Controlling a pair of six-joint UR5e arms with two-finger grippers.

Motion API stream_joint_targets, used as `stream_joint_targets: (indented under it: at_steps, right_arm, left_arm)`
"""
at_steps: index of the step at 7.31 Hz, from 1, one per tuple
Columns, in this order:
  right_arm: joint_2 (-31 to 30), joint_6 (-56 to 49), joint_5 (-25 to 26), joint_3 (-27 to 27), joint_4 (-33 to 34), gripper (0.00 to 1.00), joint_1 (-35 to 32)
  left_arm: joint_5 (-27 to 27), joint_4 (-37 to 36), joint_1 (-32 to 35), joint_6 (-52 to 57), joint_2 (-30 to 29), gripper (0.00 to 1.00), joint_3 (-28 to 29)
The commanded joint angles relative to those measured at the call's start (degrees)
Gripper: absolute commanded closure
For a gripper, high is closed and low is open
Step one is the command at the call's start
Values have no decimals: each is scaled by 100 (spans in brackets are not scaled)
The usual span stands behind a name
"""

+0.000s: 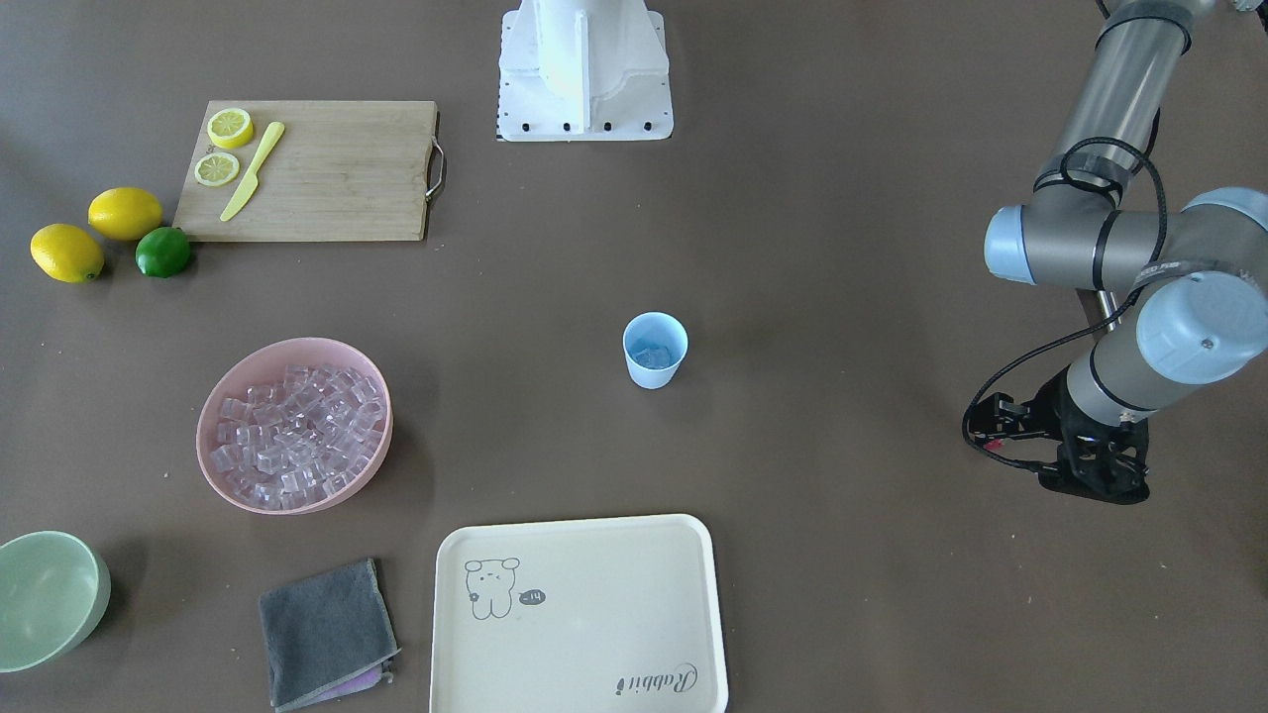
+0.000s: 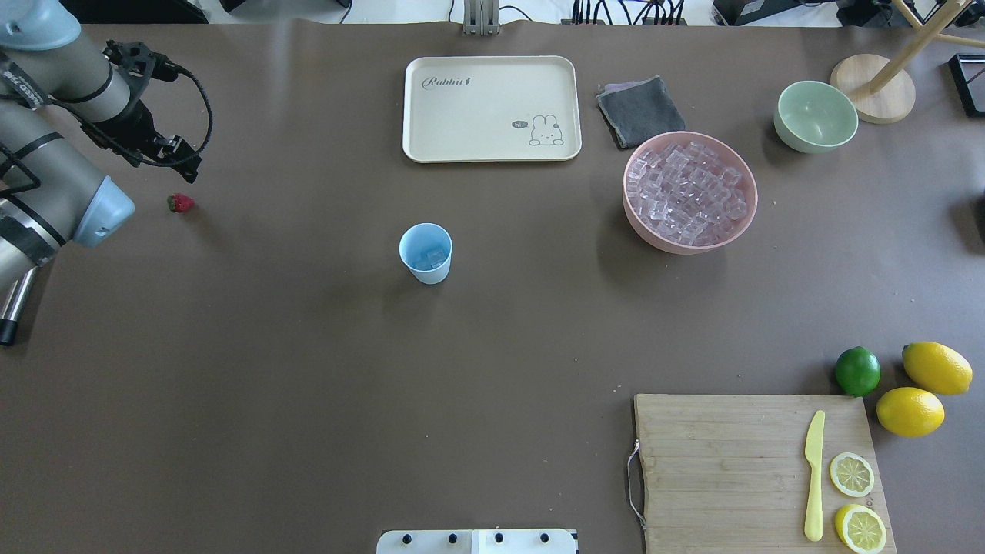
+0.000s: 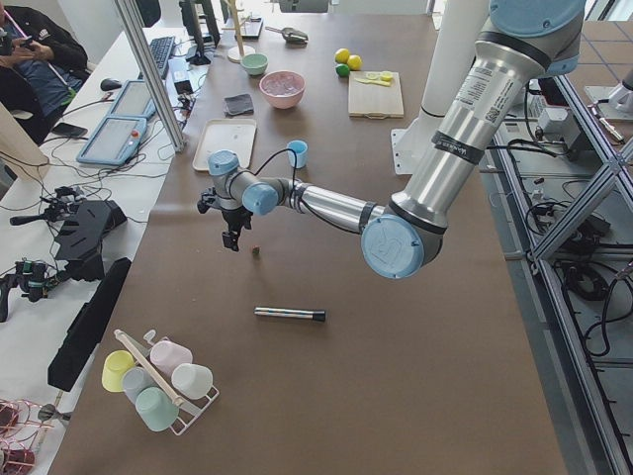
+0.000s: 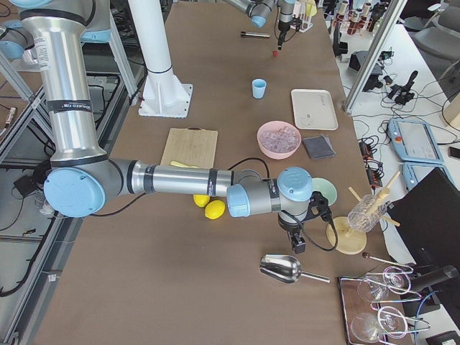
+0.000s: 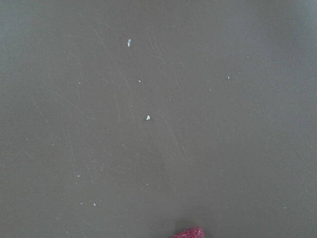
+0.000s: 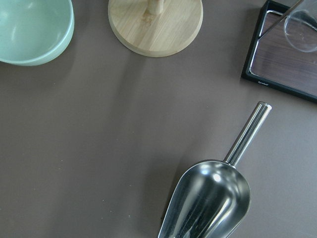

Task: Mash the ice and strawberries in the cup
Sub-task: 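Lower the left gripper onto the red strawberry and close on it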

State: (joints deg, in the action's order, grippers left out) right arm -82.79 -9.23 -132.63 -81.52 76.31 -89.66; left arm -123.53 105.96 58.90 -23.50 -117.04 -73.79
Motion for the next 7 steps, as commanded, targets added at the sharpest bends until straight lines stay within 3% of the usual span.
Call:
stream_joint_targets:
  at_steps: [1,3,4,5,7]
  right_arm:
    - [-18,-9,-8,-74,-46,0,-17]
    - [26,26,-9,-118,-29,0,-8]
    - [87,53,-26,-92,58,0,-17]
    - [88,70,-35,-74,103,0,-26]
    - [88,71,-78,-109,191,0,-43]
  left_arm:
    - [57,608,-133,-32,110,1,346]
    - [56,855,-106,-704,295,2,312]
    - [65,1073,-220,-1057,322,7,338]
    - [66,1110,-247,-1113,348,18,312]
    - [57,1120,-256,-1078,366,67,207]
